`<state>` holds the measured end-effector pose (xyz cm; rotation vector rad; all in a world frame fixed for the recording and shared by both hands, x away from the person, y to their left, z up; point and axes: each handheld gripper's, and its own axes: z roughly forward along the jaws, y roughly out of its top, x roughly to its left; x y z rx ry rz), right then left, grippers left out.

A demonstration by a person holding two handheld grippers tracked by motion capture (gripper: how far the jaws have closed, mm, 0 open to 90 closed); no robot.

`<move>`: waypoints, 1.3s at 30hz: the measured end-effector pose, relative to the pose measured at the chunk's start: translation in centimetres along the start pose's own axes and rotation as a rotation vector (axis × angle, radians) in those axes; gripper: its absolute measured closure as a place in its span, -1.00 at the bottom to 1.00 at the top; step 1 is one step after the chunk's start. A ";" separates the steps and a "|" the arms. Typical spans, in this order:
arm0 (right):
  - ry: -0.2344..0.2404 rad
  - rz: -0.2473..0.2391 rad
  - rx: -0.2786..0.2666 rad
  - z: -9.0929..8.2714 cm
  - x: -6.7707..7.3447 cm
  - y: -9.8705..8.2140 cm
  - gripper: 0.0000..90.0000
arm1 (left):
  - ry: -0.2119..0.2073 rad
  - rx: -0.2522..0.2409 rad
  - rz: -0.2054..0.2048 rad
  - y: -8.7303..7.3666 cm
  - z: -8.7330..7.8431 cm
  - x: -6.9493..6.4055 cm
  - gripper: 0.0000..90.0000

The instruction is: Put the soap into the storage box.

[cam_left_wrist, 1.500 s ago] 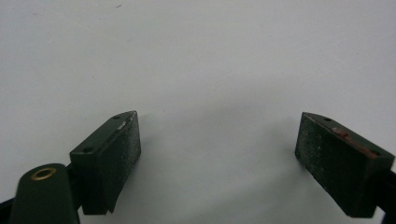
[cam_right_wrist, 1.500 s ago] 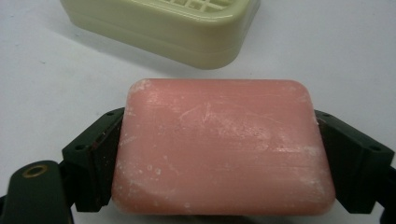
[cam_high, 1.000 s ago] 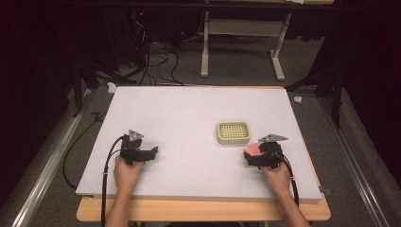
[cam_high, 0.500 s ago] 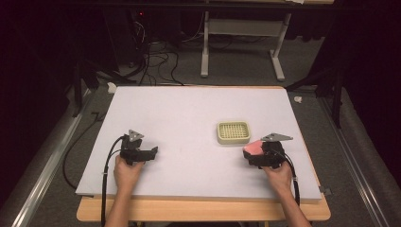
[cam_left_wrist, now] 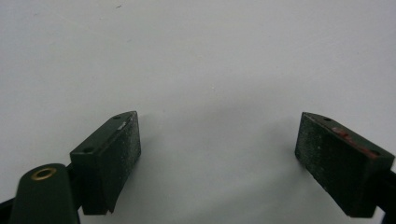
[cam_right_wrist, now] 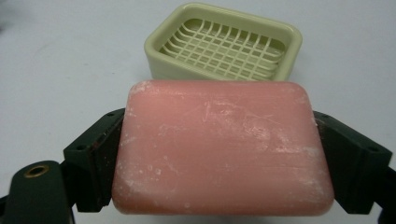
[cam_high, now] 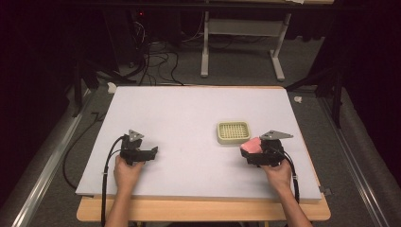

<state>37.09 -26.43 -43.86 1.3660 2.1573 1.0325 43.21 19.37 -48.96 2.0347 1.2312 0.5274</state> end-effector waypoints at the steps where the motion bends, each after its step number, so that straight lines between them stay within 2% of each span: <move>1: 0.001 -0.004 -0.002 0.0 0.1 0.1 -0.69 | 0.000 0.000 0.000 0.0 0.0 0.0 -0.67; 10: 0.029 -0.004 -0.016 -0.1 0.5 1.2 -0.69 | 0.000 0.000 -0.001 0.0 0.0 0.0 -0.67; 15: 0.040 -0.021 -0.016 0.0 0.9 1.9 -0.69 | 0.000 0.000 -0.001 0.0 0.0 0.0 -0.67; 33: 0.068 0.005 0.005 1.0 0.7 3.9 -0.69 | -0.001 0.000 -0.001 0.0 0.0 0.0 -0.67; 39: 0.062 0.010 0.015 1.6 0.9 4.6 -0.69 | -0.002 0.001 -0.001 0.0 0.0 0.0 -0.67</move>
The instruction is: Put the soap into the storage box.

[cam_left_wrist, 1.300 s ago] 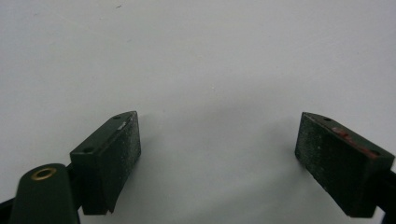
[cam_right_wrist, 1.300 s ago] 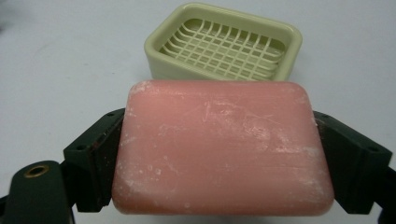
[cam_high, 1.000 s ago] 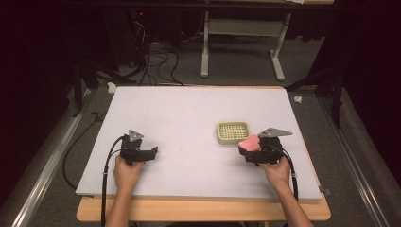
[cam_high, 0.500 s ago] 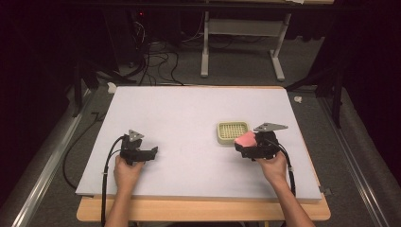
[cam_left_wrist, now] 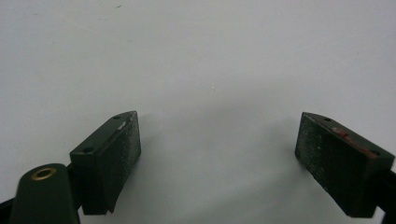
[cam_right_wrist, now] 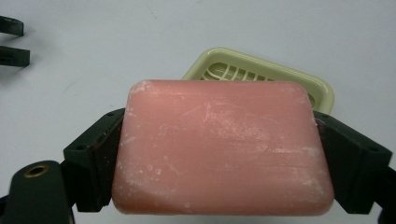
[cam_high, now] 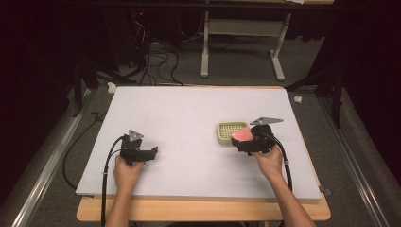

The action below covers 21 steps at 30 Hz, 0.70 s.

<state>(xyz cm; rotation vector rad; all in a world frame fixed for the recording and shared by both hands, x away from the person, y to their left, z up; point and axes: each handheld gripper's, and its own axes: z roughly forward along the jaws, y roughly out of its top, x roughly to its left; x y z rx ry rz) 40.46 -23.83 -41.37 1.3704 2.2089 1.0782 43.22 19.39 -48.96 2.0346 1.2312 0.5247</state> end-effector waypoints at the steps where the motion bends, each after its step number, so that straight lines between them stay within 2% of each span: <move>1: 0.000 0.000 0.006 0.1 0.1 0.1 -0.69 | 0.000 0.000 0.000 0.0 0.0 0.0 -0.67; 13: -0.006 0.015 0.019 1.3 0.0 1.2 -0.70 | 0.001 0.000 0.000 0.0 0.0 0.0 -0.67; 17: -0.019 0.015 0.038 1.8 -0.1 1.6 -0.69 | 0.000 -0.001 -0.001 0.0 0.0 0.0 -0.67; 21: -0.022 0.034 0.050 2.5 -0.2 1.8 -0.70 | 0.000 0.000 0.000 0.0 0.0 0.0 -0.67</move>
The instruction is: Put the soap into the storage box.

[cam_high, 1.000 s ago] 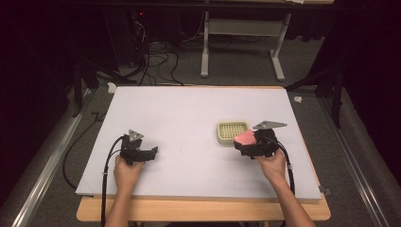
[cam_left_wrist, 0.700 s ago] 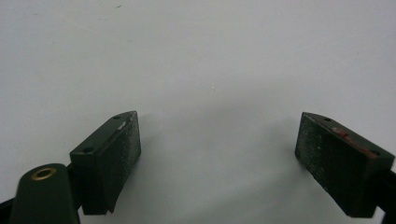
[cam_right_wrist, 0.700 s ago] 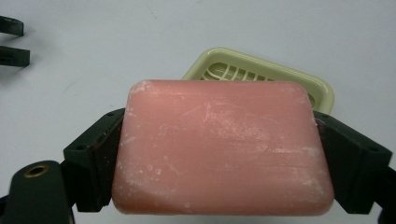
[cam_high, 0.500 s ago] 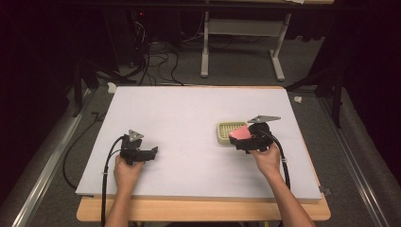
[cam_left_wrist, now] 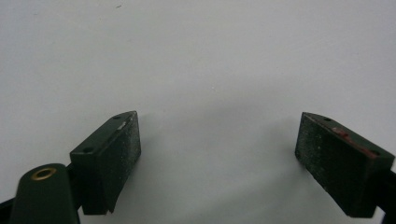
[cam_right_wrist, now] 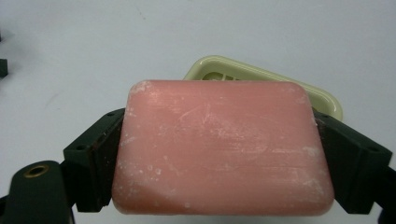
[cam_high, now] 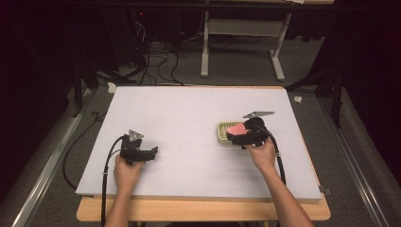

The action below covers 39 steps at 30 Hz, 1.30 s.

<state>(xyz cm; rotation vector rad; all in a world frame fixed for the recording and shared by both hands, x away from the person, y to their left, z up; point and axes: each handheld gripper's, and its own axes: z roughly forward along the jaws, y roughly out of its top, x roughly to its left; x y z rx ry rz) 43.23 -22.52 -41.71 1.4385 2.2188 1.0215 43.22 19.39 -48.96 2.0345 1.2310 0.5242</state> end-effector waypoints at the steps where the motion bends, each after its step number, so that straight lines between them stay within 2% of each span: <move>1: -0.005 0.004 0.004 0.2 0.0 0.1 -0.70 | 0.000 0.000 0.000 0.0 0.0 0.0 -0.67; 8: -0.026 0.028 0.042 1.4 -0.1 0.7 -0.70 | 0.002 -0.001 0.001 0.0 0.0 0.0 -0.67; 12: -0.043 0.021 0.067 2.1 0.1 1.1 -0.70 | 0.001 -0.001 0.000 0.0 0.0 0.0 -0.67; 16: -0.040 0.048 0.072 2.6 -0.2 1.2 -0.70 | 0.001 0.000 0.001 0.0 0.0 0.0 -0.67; 17: -0.050 0.064 0.085 3.0 -0.3 1.2 -0.70 | 0.001 0.000 0.000 0.0 0.0 0.0 -0.67; 22: -0.067 0.082 0.105 3.7 -0.5 1.2 -0.70 | 0.001 0.000 0.001 0.0 0.0 0.0 -0.67; 32: -0.099 0.075 0.122 4.4 0.2 2.1 -0.70 | 0.000 0.000 0.001 0.0 0.0 0.0 -0.67; 39: -0.122 0.096 0.153 5.0 0.1 2.2 -0.70 | 0.001 -0.001 0.000 0.0 0.0 0.0 -0.67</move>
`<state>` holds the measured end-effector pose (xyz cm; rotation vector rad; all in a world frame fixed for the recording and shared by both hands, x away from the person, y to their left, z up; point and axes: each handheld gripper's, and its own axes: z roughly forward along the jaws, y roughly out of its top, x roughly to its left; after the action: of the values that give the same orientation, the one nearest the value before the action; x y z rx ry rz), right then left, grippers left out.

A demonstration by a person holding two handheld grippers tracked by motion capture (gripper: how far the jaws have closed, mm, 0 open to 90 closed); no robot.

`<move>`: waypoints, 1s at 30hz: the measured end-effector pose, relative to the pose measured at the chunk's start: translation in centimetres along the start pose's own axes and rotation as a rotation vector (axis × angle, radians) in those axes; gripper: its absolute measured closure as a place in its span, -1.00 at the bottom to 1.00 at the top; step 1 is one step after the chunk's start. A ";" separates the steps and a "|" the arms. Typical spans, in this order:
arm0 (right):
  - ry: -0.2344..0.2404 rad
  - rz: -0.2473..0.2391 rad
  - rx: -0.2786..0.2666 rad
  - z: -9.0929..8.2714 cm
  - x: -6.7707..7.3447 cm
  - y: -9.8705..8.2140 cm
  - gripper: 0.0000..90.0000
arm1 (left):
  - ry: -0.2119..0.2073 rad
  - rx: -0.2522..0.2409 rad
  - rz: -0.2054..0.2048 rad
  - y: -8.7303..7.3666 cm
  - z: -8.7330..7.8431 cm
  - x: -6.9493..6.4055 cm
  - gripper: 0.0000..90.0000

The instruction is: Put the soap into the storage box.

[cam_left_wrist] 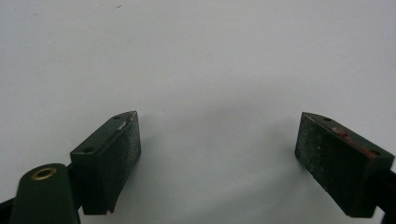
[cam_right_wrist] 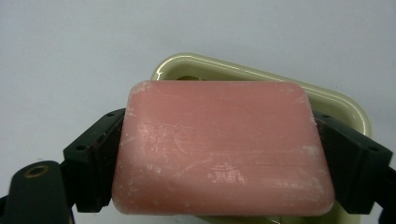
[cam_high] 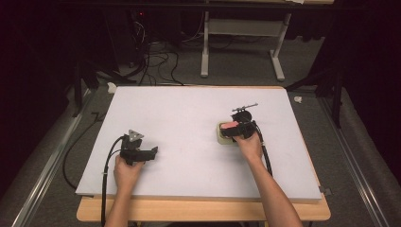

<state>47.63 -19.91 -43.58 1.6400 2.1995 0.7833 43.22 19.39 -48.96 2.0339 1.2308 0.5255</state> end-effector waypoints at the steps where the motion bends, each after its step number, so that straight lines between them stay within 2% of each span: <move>1: 0.000 0.000 0.000 0.0 0.0 0.0 -0.70 | 0.000 0.000 0.000 0.0 0.0 0.0 -0.67; 6: -0.018 0.001 0.031 0.5 0.0 -0.1 -0.71 | 0.000 0.000 0.000 0.0 0.0 0.0 -0.67; 12: -0.012 -0.001 -0.033 -0.3 0.1 0.2 -0.71 | 0.000 0.000 0.000 0.0 0.0 0.0 -0.67; 16: -0.009 0.002 -0.030 -0.4 -0.1 0.0 -0.70 | 0.000 0.000 -0.001 0.0 0.0 0.0 -0.67; 20: -0.007 0.002 -0.053 -0.8 -0.4 -0.1 -0.69 | 0.000 0.000 -0.001 0.0 0.0 0.0 -0.67; 30: -0.010 -0.036 -0.144 -2.7 -1.0 -0.8 -0.59 | 0.001 0.000 0.000 0.0 0.0 0.0 -0.67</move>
<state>45.87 -21.69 -41.97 1.5274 2.1068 0.8993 43.21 19.38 -48.96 2.0340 1.2312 0.5262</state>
